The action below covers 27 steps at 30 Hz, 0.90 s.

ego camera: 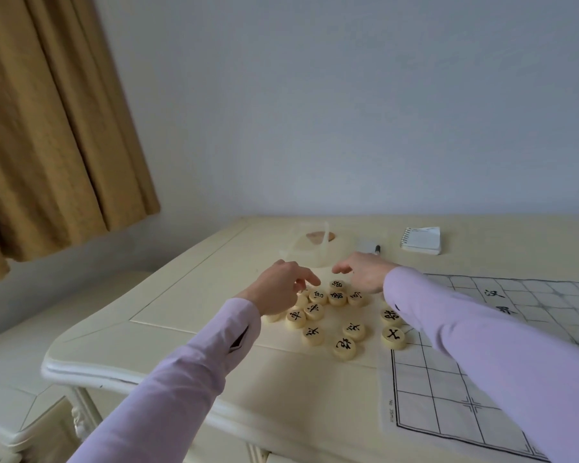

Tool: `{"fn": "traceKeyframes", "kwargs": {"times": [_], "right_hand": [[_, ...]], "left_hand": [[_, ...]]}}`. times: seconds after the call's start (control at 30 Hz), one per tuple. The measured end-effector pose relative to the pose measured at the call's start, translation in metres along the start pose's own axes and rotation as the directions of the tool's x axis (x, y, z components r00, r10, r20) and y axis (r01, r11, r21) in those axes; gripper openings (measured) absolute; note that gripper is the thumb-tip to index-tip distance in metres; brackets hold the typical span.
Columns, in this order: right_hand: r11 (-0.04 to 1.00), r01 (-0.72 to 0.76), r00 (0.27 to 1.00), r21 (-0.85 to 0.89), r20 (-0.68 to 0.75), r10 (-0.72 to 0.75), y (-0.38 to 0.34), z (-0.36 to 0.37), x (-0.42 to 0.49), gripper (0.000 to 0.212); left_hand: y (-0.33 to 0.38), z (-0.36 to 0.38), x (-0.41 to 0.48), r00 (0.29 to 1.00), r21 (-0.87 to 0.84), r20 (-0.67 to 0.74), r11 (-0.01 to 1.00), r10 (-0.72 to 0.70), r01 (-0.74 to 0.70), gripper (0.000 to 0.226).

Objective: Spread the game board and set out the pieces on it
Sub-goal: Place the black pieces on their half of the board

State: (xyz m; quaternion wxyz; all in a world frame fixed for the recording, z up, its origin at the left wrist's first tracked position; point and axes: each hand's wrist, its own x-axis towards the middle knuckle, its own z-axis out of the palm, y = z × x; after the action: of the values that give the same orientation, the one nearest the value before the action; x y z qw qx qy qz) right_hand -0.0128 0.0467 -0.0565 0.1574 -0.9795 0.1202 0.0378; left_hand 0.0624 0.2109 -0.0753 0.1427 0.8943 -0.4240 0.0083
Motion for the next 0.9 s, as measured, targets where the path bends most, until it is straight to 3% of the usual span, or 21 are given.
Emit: {"fn": "traceKeyframes", "kwargs": {"times": [0.13, 0.27, 0.4, 0.47, 0.63, 0.9], "right_hand": [[0.998, 0.057, 0.995, -0.036, 0.085, -0.053, -0.002, 0.0, 0.001, 0.065], [0.995, 0.047, 0.999, 0.089, 0.015, -0.049, 0.002, 0.0, 0.005, 0.061], [0.992, -0.046, 0.994, 0.12, -0.093, 0.057, 0.013, 0.001, 0.015, 0.046], [0.992, -0.077, 0.994, 0.099, -0.071, 0.085, 0.015, -0.002, 0.014, 0.036], [0.997, -0.073, 0.997, -0.021, 0.037, 0.073, 0.012, -0.004, 0.004, 0.048], [0.998, -0.039, 0.999, -0.046, -0.037, 0.038, 0.013, 0.006, 0.006, 0.044]], "left_hand": [[0.002, -0.003, 0.009, 0.999, 0.037, -0.015, 0.999, -0.035, 0.036, 0.057], [-0.001, -0.004, 0.011, 0.995, 0.004, -0.061, 0.997, -0.076, 0.076, 0.048], [-0.002, -0.003, 0.009, 0.994, -0.04, -0.055, 0.994, -0.1, 0.098, 0.045], [-0.002, -0.001, 0.009, 0.993, -0.048, -0.052, 0.994, -0.102, 0.099, 0.043], [-0.001, 0.001, 0.013, 0.991, -0.059, -0.064, 0.992, -0.117, 0.113, 0.038], [-0.009, -0.002, 0.009, 0.983, -0.054, -0.071, 0.985, -0.17, 0.166, 0.041]]}}
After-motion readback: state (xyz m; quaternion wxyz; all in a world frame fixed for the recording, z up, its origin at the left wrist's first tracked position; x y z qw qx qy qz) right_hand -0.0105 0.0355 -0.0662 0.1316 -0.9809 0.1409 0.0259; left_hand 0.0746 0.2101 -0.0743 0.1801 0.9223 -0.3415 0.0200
